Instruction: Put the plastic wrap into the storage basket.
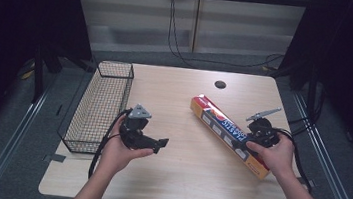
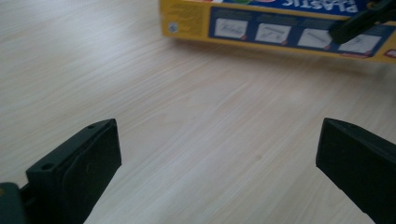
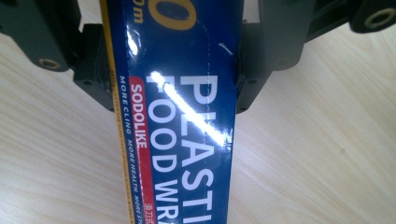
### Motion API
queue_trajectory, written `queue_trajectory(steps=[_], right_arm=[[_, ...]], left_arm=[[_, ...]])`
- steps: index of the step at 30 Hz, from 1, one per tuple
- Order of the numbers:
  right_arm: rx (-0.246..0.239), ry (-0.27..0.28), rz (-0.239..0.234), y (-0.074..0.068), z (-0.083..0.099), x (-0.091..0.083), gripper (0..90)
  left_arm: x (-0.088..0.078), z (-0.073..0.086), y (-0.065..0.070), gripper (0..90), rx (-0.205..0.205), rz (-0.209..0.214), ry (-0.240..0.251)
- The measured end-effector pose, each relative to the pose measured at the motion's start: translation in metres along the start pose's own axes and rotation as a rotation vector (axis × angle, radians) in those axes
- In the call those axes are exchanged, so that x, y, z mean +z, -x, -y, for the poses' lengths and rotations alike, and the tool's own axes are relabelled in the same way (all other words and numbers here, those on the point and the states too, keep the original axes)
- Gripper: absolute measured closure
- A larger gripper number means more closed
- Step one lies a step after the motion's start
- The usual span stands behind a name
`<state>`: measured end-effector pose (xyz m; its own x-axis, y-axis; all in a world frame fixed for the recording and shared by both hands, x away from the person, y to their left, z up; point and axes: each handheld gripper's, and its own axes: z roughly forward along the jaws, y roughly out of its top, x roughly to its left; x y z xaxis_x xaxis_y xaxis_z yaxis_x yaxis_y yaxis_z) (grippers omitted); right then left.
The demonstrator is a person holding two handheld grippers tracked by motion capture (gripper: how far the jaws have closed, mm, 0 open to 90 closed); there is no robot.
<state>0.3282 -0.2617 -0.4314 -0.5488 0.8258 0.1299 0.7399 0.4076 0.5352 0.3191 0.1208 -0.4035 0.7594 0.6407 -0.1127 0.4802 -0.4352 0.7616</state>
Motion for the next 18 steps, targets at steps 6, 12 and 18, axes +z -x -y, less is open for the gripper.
queue_trajectory(steps=[6,12,18], right_arm=[[-0.043,0.006,-0.024,-0.009,-0.004,-0.007,43.2],[-0.085,0.014,-0.049,-0.017,-0.006,-0.01,43.1],[-0.12,0.013,-0.064,-0.022,-0.008,-0.012,43.0]], left_arm=[[0.008,-0.021,0.007,0.7,0.075,0.057,-0.02],[0.016,-0.041,0.015,1.8,0.138,0.073,-0.01],[0.023,-0.056,0.015,2.8,0.15,0.079,-0.025]])
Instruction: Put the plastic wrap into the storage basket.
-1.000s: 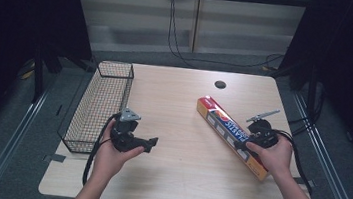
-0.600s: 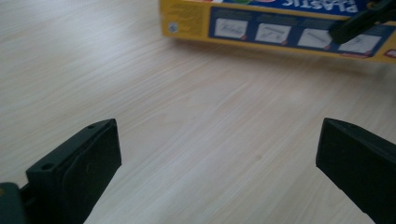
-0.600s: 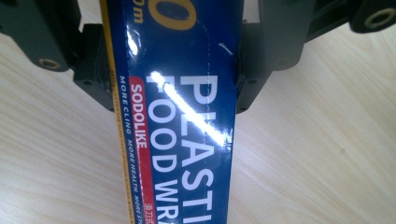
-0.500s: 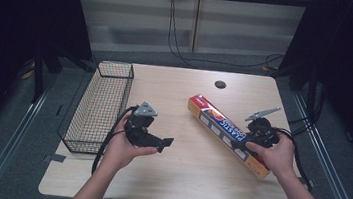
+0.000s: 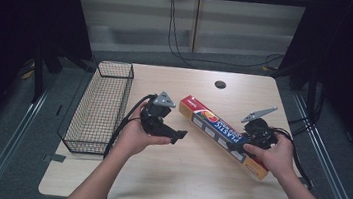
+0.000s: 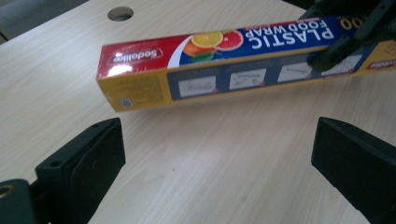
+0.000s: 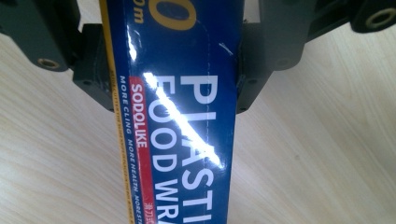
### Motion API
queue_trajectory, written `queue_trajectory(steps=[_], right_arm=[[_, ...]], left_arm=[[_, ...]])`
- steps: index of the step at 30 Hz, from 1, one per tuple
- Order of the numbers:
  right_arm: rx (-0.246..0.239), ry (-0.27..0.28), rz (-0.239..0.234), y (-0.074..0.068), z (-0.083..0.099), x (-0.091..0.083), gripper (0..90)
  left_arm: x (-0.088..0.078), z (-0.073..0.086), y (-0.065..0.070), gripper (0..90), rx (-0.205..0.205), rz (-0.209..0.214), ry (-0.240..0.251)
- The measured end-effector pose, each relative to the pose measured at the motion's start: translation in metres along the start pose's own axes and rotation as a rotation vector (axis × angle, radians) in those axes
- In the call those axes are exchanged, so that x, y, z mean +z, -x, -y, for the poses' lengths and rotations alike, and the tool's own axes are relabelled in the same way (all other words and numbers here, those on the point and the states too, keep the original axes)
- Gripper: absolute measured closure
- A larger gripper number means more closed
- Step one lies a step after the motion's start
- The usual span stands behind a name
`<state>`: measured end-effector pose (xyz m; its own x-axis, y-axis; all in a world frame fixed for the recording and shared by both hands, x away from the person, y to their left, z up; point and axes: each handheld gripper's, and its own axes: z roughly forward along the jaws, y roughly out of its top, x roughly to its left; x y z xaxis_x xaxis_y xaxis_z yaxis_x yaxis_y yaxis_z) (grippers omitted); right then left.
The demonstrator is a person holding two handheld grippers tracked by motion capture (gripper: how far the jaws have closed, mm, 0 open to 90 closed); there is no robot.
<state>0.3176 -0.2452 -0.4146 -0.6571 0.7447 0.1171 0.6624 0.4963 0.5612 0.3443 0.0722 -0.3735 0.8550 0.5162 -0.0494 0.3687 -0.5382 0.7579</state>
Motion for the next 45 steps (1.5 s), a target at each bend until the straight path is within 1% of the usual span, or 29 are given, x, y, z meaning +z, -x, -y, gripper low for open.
queue_trajectory(steps=[2,7,8,9,11,12,14,16,17,18,19,20,22,23,25,26,27,28,29,30,31,32,34,35,37,39,41,43,45], right_arm=[[-0.009,-0.007,-0.003,-0.003,-0.001,-0.001,43.0],[-0.042,-0.006,-0.014,-0.008,-0.004,-0.003,43.1],[-0.053,-0.011,-0.022,-0.009,-0.005,-0.004,43.1],[-0.05,-0.008,-0.023,-0.011,-0.006,-0.004,43.1],[-0.079,-0.01,-0.036,-0.012,-0.007,-0.004,43.1],[-0.069,-0.008,-0.033,-0.014,-0.008,-0.004,43.0],[-0.089,-0.014,-0.042,-0.015,-0.009,-0.004,43.0],[-0.094,-0.018,-0.046,-0.017,-0.01,-0.004,43.0],[-0.108,-0.016,-0.048,-0.018,-0.011,-0.004,43.0],[-0.102,-0.019,-0.049,-0.019,-0.012,-0.004,43.0],[-0.11,-0.016,-0.051,-0.019,-0.013,-0.004,43.0],[-0.12,-0.013,-0.057,-0.019,-0.013,-0.004,43.0],[-0.118,-0.021,-0.059,-0.022,-0.015,-0.005,43.1],[-0.129,-0.017,-0.056,-0.022,-0.016,-0.005,43.0],[-0.128,-0.022,-0.065,-0.023,-0.018,-0.006,43.0],[-0.138,-0.013,-0.071,-0.023,-0.019,-0.006,43.0],[-0.137,-0.017,-0.072,-0.024,-0.02,-0.006,43.0],[-0.134,-0.02,-0.07,-0.024,-0.02,-0.007,43.0],[-0.144,-0.016,-0.072,-0.024,-0.021,-0.007,42.9],[-0.142,-0.019,-0.077,-0.024,-0.021,-0.007,42.9],[-0.141,-0.021,-0.076,-0.024,-0.021,-0.007,42.9],[-0.141,-0.021,-0.077,-0.025,-0.021,-0.007,42.9],[-0.145,-0.025,-0.081,-0.025,-0.022,-0.006,42.9],[-0.153,-0.022,-0.082,-0.025,-0.022,-0.005,42.9],[-0.149,-0.025,-0.093,-0.025,-0.022,-0.005,42.9],[-0.152,-0.027,-0.103,-0.026,-0.023,-0.004,42.9],[-0.162,-0.031,-0.101,-0.027,-0.024,-0.003,42.9],[-0.168,-0.034,-0.104,-0.028,-0.025,-0.003,42.8],[-0.17,-0.032,-0.105,-0.029,-0.026,-0.003,42.9]], left_arm=[[0.002,-0.004,0.0,3.0,0.013,0.004,-0.017],[0.009,-0.009,0.002,3.0,0.033,0.015,-0.022],[0.01,-0.011,0.001,3.0,0.045,0.015,-0.023],[0.01,-0.013,0.001,3.0,0.05,0.013,-0.032],[0.012,-0.016,0.001,3.0,0.057,0.015,-0.026],[0.013,-0.017,0.0,3.0,0.062,0.021,-0.026],[0.015,-0.021,-0.001,3.0,0.064,0.033,-0.027],[0.016,-0.025,-0.003,3.0,0.093,0.036,-0.046],[0.017,-0.026,-0.003,3.1,0.097,0.039,-0.051],[0.018,-0.028,-0.004,3.1,0.102,0.039,-0.058],[0.019,-0.029,-0.004,3.1,0.103,0.045,-0.053],[0.021,-0.03,-0.004,3.1,0.116,0.046,-0.066],[0.025,-0.032,-0.003,3.0,0.129,0.051,-0.074],[0.027,-0.033,-0.003,3.1,0.147,0.056,-0.082],[0.032,-0.034,-0.002,2.9,0.153,0.074,-0.102],[0.034,-0.035,-0.002,2.9,0.165,0.091,-0.117],[0.036,-0.034,-0.001,2.9,0.163,0.089,-0.11],[0.037,-0.034,-0.002,2.9,0.178,0.092,-0.109],[0.039,-0.035,-0.002,2.9,0.175,0.104,-0.109],[0.04,-0.035,-0.003,2.8,0.191,0.101,-0.121],[0.041,-0.035,-0.002,2.8,0.189,0.098,-0.12],[0.042,-0.036,-0.003,2.6,0.212,0.09,-0.129],[0.044,-0.038,-0.003,2.5,0.211,0.114,-0.127],[0.044,-0.039,-0.003,2.5,0.237,0.117,-0.143],[0.047,-0.041,-0.002,2.4,0.247,0.12,-0.152],[0.049,-0.043,0.0,2.4,0.257,0.121,-0.145],[0.05,-0.045,0.001,2.5,0.258,0.136,-0.136],[0.052,-0.047,0.003,2.5,0.281,0.14,-0.157],[0.054,-0.047,0.005,2.5,0.296,0.147,-0.162]])
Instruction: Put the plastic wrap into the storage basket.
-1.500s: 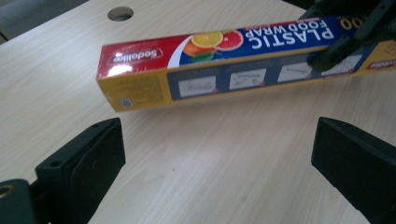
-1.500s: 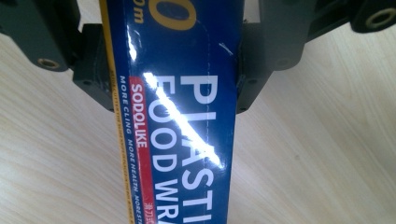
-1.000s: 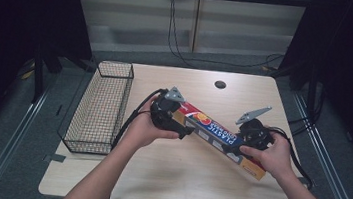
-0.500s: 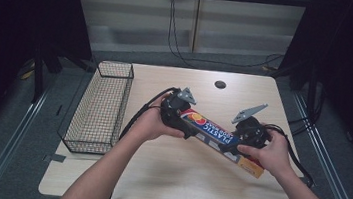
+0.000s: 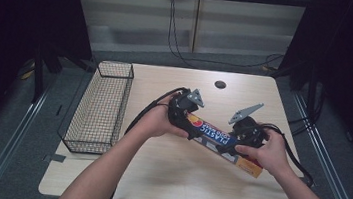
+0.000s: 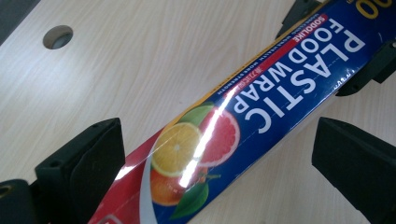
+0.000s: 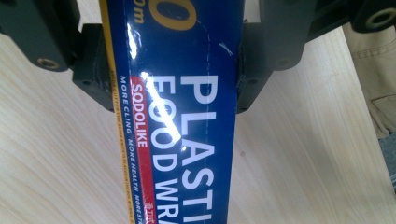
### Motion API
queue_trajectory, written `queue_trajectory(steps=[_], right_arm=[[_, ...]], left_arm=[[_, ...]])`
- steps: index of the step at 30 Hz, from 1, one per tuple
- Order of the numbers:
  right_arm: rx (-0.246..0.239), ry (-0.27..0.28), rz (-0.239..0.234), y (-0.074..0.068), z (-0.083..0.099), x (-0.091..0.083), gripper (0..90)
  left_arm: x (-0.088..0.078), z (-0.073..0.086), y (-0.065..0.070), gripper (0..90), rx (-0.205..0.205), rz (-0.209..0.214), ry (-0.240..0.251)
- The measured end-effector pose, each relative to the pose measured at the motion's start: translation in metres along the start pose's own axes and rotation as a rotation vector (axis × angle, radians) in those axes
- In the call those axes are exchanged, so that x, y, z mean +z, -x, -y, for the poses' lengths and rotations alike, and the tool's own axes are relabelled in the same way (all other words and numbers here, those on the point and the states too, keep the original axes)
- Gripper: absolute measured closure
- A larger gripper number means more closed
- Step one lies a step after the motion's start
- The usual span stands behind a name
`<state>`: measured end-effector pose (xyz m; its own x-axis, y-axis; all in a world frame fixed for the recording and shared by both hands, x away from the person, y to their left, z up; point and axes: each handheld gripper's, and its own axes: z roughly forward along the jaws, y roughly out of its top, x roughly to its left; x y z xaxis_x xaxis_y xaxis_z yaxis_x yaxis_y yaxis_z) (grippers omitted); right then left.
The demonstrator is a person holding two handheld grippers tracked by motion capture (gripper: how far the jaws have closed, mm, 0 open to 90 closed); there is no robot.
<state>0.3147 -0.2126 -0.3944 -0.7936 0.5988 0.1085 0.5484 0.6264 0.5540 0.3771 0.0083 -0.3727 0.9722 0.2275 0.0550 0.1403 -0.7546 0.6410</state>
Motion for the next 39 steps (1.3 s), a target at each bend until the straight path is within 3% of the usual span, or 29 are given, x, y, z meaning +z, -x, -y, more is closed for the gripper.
queue_trajectory(steps=[8,18,24,26,32,33,34,36,39], right_arm=[[-0.01,0.002,-0.007,-0.002,-0.004,-0.003,42.7],[-0.03,-0.01,0.002,-0.005,-0.006,-0.003,42.6],[-0.056,-0.013,-0.004,-0.007,-0.007,-0.003,42.7],[-0.068,-0.007,0.002,-0.008,-0.009,-0.004,42.7],[-0.076,-0.001,-0.012,-0.009,-0.01,-0.006,42.6],[-0.091,-0.003,-0.004,-0.009,-0.01,-0.005,42.6],[-0.099,-0.009,-0.004,-0.009,-0.01,-0.005,42.6],[-0.102,-0.013,-0.007,-0.01,-0.009,-0.004,42.6],[-0.11,-0.008,-0.005,-0.011,-0.009,-0.003,42.6]], left_arm=[[0.005,-0.007,0.003,3.4,0.036,0.015,-0.044],[0.011,-0.01,0.004,3.9,0.054,0.044,-0.045],[0.014,-0.012,0.007,6.4,0.12,0.073,-0.082],[0.015,-0.012,0.008,8.5,0.13,0.096,-0.095],[0.016,-0.013,0.008,11.9,0.166,0.112,-0.129],[0.017,-0.013,0.009,12.8,0.157,0.115,-0.128],[0.017,-0.014,0.008,13.8,0.186,0.119,-0.154],[0.018,-0.013,0.01,14.9,0.177,0.123,-0.147],[0.019,-0.013,0.01,16.1,0.21,0.13,-0.179]])
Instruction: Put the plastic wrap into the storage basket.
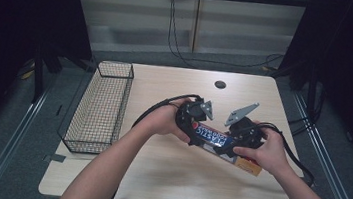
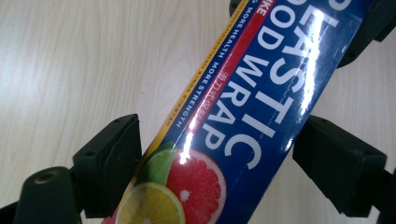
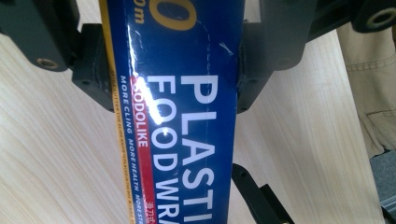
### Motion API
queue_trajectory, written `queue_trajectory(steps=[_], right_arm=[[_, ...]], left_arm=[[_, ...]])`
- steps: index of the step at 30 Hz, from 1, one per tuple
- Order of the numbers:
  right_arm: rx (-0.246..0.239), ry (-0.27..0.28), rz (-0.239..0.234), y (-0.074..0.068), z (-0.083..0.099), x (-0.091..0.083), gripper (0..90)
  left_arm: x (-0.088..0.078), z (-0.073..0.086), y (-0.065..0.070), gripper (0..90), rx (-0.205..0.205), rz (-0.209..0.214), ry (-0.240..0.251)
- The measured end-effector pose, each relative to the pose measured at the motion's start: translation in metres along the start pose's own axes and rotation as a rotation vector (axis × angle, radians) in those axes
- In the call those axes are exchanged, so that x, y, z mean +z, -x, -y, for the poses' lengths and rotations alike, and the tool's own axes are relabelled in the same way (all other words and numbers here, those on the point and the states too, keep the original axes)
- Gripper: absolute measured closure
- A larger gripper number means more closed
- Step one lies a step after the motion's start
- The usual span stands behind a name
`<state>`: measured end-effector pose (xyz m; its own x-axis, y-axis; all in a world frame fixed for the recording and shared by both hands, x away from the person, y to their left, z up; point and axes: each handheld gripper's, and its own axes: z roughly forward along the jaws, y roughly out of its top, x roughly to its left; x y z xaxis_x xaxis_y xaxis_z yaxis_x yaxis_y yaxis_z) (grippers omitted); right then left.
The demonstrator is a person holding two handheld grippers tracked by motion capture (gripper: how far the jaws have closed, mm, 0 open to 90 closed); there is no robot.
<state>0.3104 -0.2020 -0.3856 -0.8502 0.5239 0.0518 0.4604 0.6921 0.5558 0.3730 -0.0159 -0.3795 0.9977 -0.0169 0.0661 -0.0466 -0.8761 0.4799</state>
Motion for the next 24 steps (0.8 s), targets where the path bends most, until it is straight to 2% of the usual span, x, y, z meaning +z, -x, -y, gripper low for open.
queue_trajectory(steps=[1,2,4,5,7,8,10,11,13,14,15,16,17,18,19,22,23,24], right_arm=[[-0.001,-0.001,-0.005,0.0,0.0,0.001,42.6],[0.0,-0.004,-0.008,-0.001,0.0,0.001,42.6],[-0.022,-0.001,-0.009,-0.001,-0.001,0.003,42.7],[-0.029,-0.013,-0.007,-0.003,-0.001,0.003,42.7],[-0.044,-0.012,-0.004,-0.003,-0.001,0.003,42.7],[-0.038,-0.016,-0.011,-0.005,-0.001,0.003,42.7],[-0.076,-0.018,-0.012,-0.006,-0.001,0.004,42.6],[-0.098,-0.019,-0.017,-0.006,-0.001,0.004,42.4],[-0.153,-0.011,-0.043,-0.002,0.0,0.004,42.2],[-0.153,-0.011,-0.043,-0.002,0.0,0.004,42.2],[-0.166,-0.008,-0.055,0.0,0.0,0.003,42.2],[-0.196,0.004,-0.061,0.001,0.001,0.002,42.1],[-0.197,0.005,-0.079,0.004,0.002,0.001,42.0],[-0.206,0.012,-0.101,0.006,0.003,0.001,42.0],[-0.214,0.013,-0.109,0.008,0.003,0.0,41.9],[-0.24,0.033,-0.158,0.015,0.005,0.0,41.1],[-0.233,0.031,-0.173,0.017,0.005,-0.001,40.2],[-0.235,0.035,-0.163,0.019,0.005,-0.001,39.4]], left_arm=[[0.002,0.0,0.001,16.8,-0.006,0.005,0.003],[0.002,-0.001,0.001,18.1,0.021,0.015,-0.019],[0.004,-0.003,0.001,19.3,0.023,0.031,-0.045],[0.003,-0.004,0.001,20.9,0.056,0.028,-0.059],[0.002,-0.006,0.002,24.5,0.084,0.051,-0.084],[0.003,-0.007,0.006,27.5,0.088,0.049,-0.071],[0.0,-0.012,0.009,32.9,0.132,0.048,-0.131],[-0.001,-0.013,0.01,35.0,0.133,0.054,-0.141],[-0.003,-0.014,0.011,38.8,0.119,0.069,-0.164],[-0.002,-0.014,0.015,38.8,0.075,0.057,-0.139],[-0.004,-0.016,0.016,39.4,0.085,0.052,-0.153],[-0.005,-0.016,0.017,40.2,0.072,0.057,-0.149],[-0.005,-0.017,0.018,40.8,0.05,0.063,-0.148],[-0.006,-0.018,0.019,41.3,0.059,0.067,-0.157],[-0.007,-0.019,0.02,41.9,0.034,0.071,-0.151],[-0.009,-0.022,0.022,43.1,0.006,0.082,-0.161],[-0.009,-0.023,0.022,43.5,-0.015,0.08,-0.16],[-0.01,-0.024,0.022,43.9,-0.019,0.077,-0.172]])
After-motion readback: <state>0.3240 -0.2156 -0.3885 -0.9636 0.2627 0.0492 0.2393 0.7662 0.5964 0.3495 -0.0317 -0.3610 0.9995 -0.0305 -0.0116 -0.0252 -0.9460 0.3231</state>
